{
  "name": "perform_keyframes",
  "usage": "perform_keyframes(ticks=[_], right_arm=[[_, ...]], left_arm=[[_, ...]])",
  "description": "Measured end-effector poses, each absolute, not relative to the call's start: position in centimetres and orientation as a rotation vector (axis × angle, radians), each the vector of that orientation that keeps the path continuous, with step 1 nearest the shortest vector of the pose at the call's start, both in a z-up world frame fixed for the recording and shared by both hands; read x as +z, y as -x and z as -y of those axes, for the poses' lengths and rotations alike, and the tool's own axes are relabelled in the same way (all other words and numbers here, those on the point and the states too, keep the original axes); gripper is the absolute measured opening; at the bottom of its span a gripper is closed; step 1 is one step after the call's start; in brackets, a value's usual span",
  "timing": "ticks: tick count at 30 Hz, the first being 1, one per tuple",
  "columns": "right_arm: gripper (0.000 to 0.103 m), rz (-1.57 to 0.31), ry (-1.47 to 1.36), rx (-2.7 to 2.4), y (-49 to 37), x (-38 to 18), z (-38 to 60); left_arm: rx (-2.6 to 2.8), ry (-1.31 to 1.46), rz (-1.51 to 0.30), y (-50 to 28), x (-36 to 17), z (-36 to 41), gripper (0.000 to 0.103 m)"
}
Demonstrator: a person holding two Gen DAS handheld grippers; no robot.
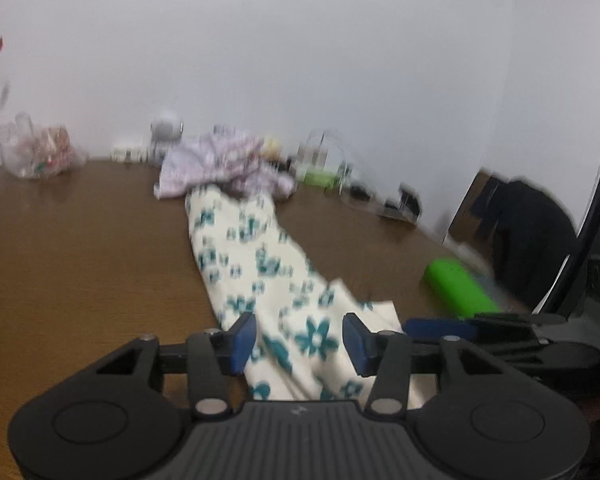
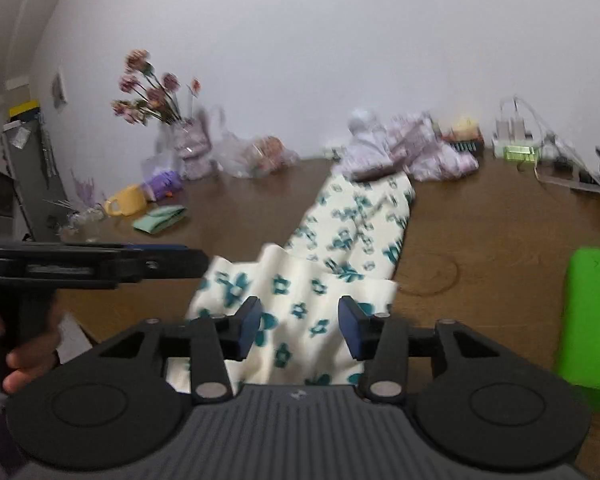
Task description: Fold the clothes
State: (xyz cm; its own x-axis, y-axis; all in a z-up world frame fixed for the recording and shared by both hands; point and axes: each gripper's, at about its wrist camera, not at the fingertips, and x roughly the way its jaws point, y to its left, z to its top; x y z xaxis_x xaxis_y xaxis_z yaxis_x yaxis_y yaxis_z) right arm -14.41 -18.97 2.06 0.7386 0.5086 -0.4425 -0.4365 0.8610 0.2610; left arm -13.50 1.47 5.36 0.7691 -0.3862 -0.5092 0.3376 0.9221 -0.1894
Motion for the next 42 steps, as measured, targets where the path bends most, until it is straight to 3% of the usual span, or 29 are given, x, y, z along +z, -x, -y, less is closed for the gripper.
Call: perform_keyframes(ticks=[2, 3, 4, 5, 6, 7, 8, 15, 18, 21, 23, 28, 31, 37, 42], right_arm=[[0.046, -0.56, -0.161, 0.507, 13.4, 0.8, 18.6], [0.046, -0.577, -0.169, 0.499, 12.9, 0.1, 18.5], [0.045, -0.59, -0.182, 0.499, 12.6, -0.4, 18.4], [0.037, -0.601, -0.198, 0.503, 12.3, -0.9, 18.3], [0.031, -0.6, -0.207, 0.505, 12.3, -0.9, 18.4], [0.015, -0.595, -0.214, 0.506, 12.4, -0.8, 18.4], [0.008, -0.574, -0.216, 0.506, 12.7, -0.4, 18.5], [0.008, -0.586, -0.239, 0.461, 11.6, -0.7, 18.7], [0.009, -0.593, -0.206, 0.444, 11.7, -1.0, 18.6], [0.032, -0.565, -0.174, 0.44, 12.4, -0.6, 18.8], [0.059, -0.485, -0.163, 0.476, 13.5, 0.6, 19.7], [0.074, -0.238, 0.099, 0.803, 18.3, 2.5, 20.7], [0.073, -0.284, 0.26, 0.889, 18.5, 1.1, 19.7], [0.059, -0.368, 0.461, 0.928, 17.2, -1.8, 17.7], [0.059, -0.388, 0.417, 0.965, 16.5, -2.1, 18.1]], left_arm=[[-0.398, 0.086, -0.608, 12.9, 4.4, -0.9, 0.041], [-0.404, 0.091, -0.625, 12.6, 3.9, -0.8, 0.025], [-0.414, 0.106, -0.633, 12.2, 3.5, -0.8, 0.016], [-0.423, 0.137, -0.634, 11.9, 3.4, -1.0, 0.01], [-0.432, 0.168, -0.635, 11.7, 3.2, -1.2, 0.008], [-0.446, 0.202, -0.635, 11.5, 3.0, -1.5, 0.006], [-0.484, 0.251, -0.623, 11.3, 3.2, -1.8, 0.006], [-0.453, 0.257, -0.654, 9.0, 0.6, -1.1, 0.006], [-0.451, 0.24, -0.643, 9.2, 0.2, -1.1, 0.008], [-0.463, 0.24, -0.656, 9.2, 0.3, -1.5, 0.009], [-0.473, 0.222, -0.654, 9.4, 0.3, -1.6, 0.009], [-0.509, 0.285, -0.679, 8.6, 0.1, -2.3, 0.009], [-0.536, 0.321, -0.711, 7.9, 0.1, -2.9, 0.01], [-0.557, 0.331, -0.731, 7.2, 0.0, -3.1, 0.01], [-0.559, 0.369, -0.73, 7.1, -0.3, -3.5, 0.01]])
